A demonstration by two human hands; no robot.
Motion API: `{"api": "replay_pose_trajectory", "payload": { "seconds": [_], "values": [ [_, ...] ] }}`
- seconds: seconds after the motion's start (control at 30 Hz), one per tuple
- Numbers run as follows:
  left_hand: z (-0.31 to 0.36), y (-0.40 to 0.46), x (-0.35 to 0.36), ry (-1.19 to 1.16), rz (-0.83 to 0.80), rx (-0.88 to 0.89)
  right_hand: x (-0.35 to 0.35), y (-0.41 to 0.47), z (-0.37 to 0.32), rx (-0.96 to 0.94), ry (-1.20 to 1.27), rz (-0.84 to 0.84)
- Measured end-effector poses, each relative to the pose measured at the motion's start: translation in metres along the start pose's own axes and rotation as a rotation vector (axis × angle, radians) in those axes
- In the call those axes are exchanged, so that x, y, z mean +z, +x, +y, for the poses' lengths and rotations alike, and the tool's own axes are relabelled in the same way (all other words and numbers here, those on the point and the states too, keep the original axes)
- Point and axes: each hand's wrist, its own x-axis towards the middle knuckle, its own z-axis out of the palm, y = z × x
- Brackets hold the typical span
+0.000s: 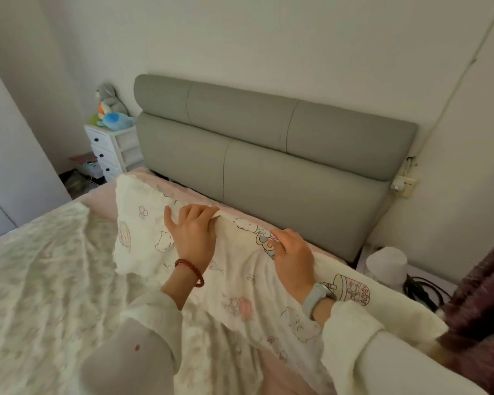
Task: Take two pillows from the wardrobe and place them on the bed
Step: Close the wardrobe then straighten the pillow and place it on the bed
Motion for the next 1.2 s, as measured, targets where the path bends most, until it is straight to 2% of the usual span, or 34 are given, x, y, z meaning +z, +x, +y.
{"api": "replay_pose_trajectory", "payload": {
  "seconds": [0.2,0.27,0.33,0.47,0.6,0.77,0.9,1.03,1.13,1.2],
  "values": [
    [0.006,0.088,0.164,0.056,-0.05,-0.038,0.058,0.131,0.12,0.14,0.085,-0.071],
    [0.004,0.109,0.225,0.09,-0.135,-0.08,0.082,0.17,0.165,0.187,0.044,-0.127],
    [0.0,0.115,0.281,0.113,-0.254,-0.193,0.105,0.197,0.211,0.252,-0.086,-0.228],
    [-0.02,0.082,0.359,0.084,-0.383,-0.428,0.141,0.212,0.295,0.35,-0.225,-0.55],
    [-0.053,0.014,0.39,0.075,-0.471,-0.708,0.168,0.205,0.351,0.309,-0.235,-0.678],
    [-0.082,-0.032,0.413,-0.021,-0.386,-1.183,0.22,0.232,0.391,0.225,-0.251,-0.724],
    [-0.097,-0.048,0.419,-0.128,-0.307,-1.337,0.254,0.254,0.416,0.229,-0.367,-0.766],
    [-0.1,-0.056,0.421,-0.252,-0.201,-1.374,0.268,0.257,0.443,0.461,-0.453,-0.926],
    [-0.098,-0.056,0.421,-0.365,-0.145,-1.419,0.268,0.257,0.453,0.401,-0.579,-0.94],
    [-0.095,-0.053,0.422,-0.379,-0.151,-1.443,0.264,0.26,0.452,0.384,-0.481,-0.911]
  ]
}}
